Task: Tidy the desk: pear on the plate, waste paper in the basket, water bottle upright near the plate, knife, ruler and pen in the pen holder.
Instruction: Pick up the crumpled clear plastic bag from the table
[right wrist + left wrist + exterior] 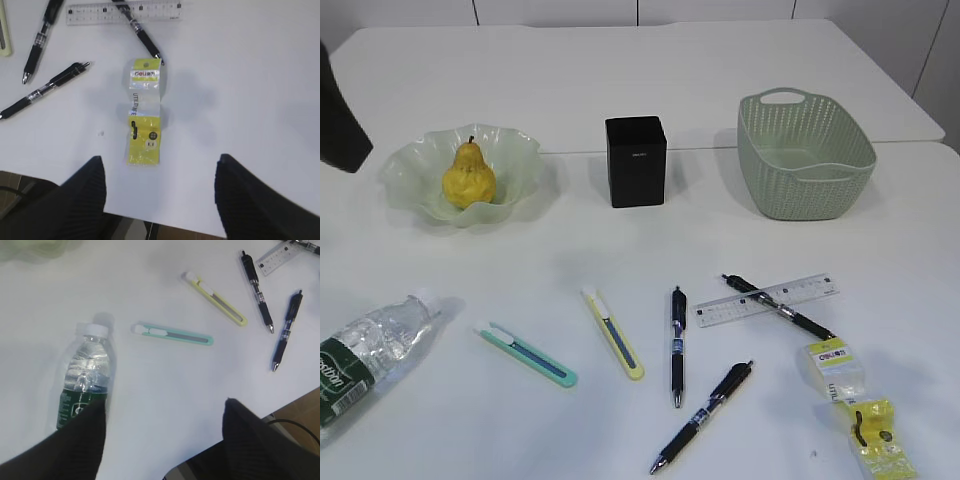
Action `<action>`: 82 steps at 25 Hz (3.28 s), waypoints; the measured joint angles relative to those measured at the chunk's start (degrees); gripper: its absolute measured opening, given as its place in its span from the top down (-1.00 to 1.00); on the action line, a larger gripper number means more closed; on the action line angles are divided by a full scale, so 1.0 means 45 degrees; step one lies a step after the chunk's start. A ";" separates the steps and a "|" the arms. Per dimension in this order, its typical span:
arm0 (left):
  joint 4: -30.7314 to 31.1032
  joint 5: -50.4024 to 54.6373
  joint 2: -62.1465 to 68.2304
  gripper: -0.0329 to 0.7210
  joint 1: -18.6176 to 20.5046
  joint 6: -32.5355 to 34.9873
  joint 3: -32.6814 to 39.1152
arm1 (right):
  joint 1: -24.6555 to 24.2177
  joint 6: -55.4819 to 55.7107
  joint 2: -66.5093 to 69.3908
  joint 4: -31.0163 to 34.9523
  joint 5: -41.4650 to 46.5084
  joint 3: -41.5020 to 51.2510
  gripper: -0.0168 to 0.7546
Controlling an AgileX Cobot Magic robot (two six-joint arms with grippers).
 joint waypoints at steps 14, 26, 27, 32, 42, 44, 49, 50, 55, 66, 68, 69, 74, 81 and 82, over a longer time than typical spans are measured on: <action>-0.0841 -0.0967 -0.2363 -0.46 -0.0008 0.0000 0.3024 | 0.0000 -0.0559 0.2771 0.0696 0.2142 -0.2436 -0.42; -0.1350 -0.2618 -0.3333 -0.46 -0.0008 0.0369 0.5254 | 0.0000 -0.0749 0.4817 0.0948 0.2161 -0.2498 -0.42; -0.1409 -0.2822 -0.3469 -0.46 -0.0008 0.0369 0.5544 | 0.0000 -0.0749 0.4908 0.0925 0.2161 -0.2498 -0.42; -0.1468 -0.3487 -0.3894 -0.45 -0.0008 0.0580 0.6360 | 0.0000 -0.0749 0.5364 0.0760 0.2139 -0.2498 -0.42; -0.1497 -0.3792 -0.3920 -0.45 -0.0008 0.0611 0.6418 | 0.1983 0.0171 0.5497 0.0044 0.2116 -0.2498 -0.42; -0.1497 -0.3792 -0.3920 -0.44 -0.0008 0.0611 0.6418 | 0.2743 0.0706 0.5497 -0.0238 0.2116 -0.2498 -0.42; -0.1497 -0.3799 -0.3920 -0.44 -0.0008 0.0611 0.6418 | 0.3363 0.1687 0.5497 -0.1178 0.2116 -0.2498 -0.42; -0.1497 -0.3799 -0.3920 -0.44 -0.0008 0.0611 0.6418 | 0.3382 0.1846 0.5497 -0.1406 0.2116 -0.2498 -0.42; -0.1497 -0.3821 -0.3920 -0.44 -0.0008 0.0611 0.6418 | 0.3382 0.2319 0.5554 -0.1906 0.2058 -0.2498 -0.42; -0.1497 -0.3821 -0.3920 -0.44 -0.0008 0.0617 0.6418 | 0.3382 0.2345 0.7189 -0.1800 0.0813 -0.2507 -0.42; -0.1497 -0.3821 -0.3920 -0.44 -0.0008 0.0617 0.6418 | 0.3382 0.2345 0.7332 -0.1753 0.0553 -0.2507 -0.42; -0.1497 -0.3821 -0.3920 -0.44 -0.0008 0.0617 0.6418 | 0.3382 0.2345 0.7352 -0.1732 0.0487 -0.2507 -0.42; -0.1497 -0.3821 -0.3920 -0.44 -0.0008 0.0617 0.6418 | 0.3382 0.2345 0.7359 -0.1697 0.0065 -0.1676 -0.42; -0.1497 -0.3821 -0.3920 -0.44 -0.0008 0.0638 0.6418 | 0.3382 0.2345 0.6743 -0.1697 -0.0361 -0.0558 -0.38; -0.1497 -0.3827 -0.3920 -0.44 -0.0008 0.0638 0.6418 | 0.3382 0.2345 0.6451 -0.1697 -0.0495 -0.0403 -0.38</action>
